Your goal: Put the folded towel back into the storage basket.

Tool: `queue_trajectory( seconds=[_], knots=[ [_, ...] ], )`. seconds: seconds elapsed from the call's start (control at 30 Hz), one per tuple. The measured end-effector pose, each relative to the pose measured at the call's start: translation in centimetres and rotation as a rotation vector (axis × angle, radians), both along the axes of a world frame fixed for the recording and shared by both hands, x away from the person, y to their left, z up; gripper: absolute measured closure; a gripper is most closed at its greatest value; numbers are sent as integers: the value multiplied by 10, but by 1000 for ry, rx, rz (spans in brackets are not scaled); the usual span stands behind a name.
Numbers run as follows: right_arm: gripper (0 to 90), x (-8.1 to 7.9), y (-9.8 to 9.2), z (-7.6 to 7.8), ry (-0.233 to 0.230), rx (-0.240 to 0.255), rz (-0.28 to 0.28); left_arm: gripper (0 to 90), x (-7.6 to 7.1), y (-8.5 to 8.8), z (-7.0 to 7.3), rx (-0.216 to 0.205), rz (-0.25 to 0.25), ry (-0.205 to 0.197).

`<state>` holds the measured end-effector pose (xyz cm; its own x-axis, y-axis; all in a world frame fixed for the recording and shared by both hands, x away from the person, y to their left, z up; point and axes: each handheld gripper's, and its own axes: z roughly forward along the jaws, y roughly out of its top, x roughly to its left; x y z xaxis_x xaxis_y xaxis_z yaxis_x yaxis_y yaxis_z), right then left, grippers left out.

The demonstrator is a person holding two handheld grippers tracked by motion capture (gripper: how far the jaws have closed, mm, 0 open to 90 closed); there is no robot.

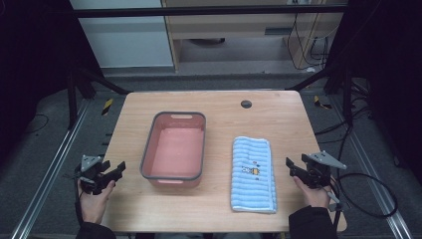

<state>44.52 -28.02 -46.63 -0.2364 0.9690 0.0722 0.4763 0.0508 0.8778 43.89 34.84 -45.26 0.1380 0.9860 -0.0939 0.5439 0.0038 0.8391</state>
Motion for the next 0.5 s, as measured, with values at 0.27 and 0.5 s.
queue_trajectory(
  seconds=[0.27, 0.5],
  knots=[
    [378, 0, 3, 5, 0, -15, 11, 356, -7, -7, 15, 5, -32, -53],
    [360, -1, 7, 11, -2, 6, 24, 334, -10, -12, 24, 13, -51, -84]
  ],
)
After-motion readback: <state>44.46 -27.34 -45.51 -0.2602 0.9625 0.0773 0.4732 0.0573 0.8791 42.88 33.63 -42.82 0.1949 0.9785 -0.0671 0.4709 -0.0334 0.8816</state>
